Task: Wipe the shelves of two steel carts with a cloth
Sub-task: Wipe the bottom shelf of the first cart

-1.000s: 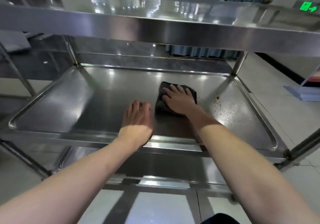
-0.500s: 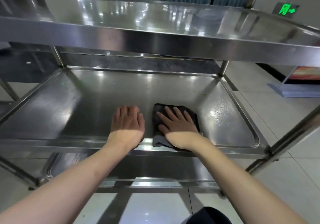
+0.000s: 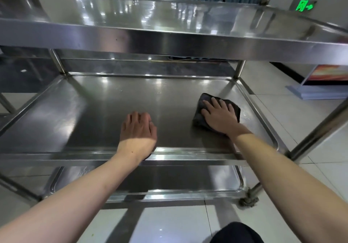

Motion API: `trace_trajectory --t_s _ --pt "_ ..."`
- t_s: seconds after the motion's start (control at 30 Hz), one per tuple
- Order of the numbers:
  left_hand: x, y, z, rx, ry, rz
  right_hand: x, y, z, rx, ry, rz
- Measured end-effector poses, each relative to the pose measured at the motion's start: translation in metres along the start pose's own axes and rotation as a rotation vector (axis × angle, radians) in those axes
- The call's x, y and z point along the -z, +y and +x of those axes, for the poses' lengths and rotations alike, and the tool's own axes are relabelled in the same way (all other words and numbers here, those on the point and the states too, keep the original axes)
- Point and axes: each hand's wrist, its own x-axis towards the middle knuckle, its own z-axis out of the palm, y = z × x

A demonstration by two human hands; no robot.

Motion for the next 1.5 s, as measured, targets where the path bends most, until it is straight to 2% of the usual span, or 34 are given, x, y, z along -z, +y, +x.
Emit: trace_trajectory --t_s 0.1,0.23,0.33,0.5,0.63,0.87,1.0,1.17,1.3,1.5 --pt "0.001 0.001 0.0 0.001 -0.013 -0.002 -0.008 -0.023 -0.042 0.061 -0.025 -0.045" --pt "0.001 0.003 0.002 -0.006 -0.019 -0.011 -0.017 -0.088 -0.08 0.232 -0.064 -0.051" --pt "0.001 0.002 0.002 0.011 -0.06 0.013 -0.014 -0.1 -0.087 0.255 -0.096 -0.03" --pt "0.003 0.004 0.001 -0.061 -0.09 0.073 -0.003 -0.062 -0.093 0.249 -0.114 0.007" --pt "0.006 0.017 0.002 -0.119 -0.121 0.123 0.004 -0.005 -0.096 0.151 -0.104 -0.011" --pt "-0.013 0.107 0.001 -0.085 -0.147 -0.012 0.013 0.057 -0.111 0.094 -0.116 -0.008" --pt "-0.031 0.116 -0.011 -0.137 -0.141 0.075 0.009 0.065 -0.111 0.103 -0.132 0.008" --pt "-0.036 0.114 -0.012 -0.203 -0.109 0.077 0.004 0.052 -0.09 0.12 -0.099 -0.023" --pt "-0.038 0.113 -0.013 -0.216 -0.111 0.081 0.009 0.046 -0.031 0.121 -0.021 -0.024" --pt "-0.041 0.113 -0.009 -0.259 -0.095 0.136 0.023 0.063 0.051 0.061 -0.016 -0.01"
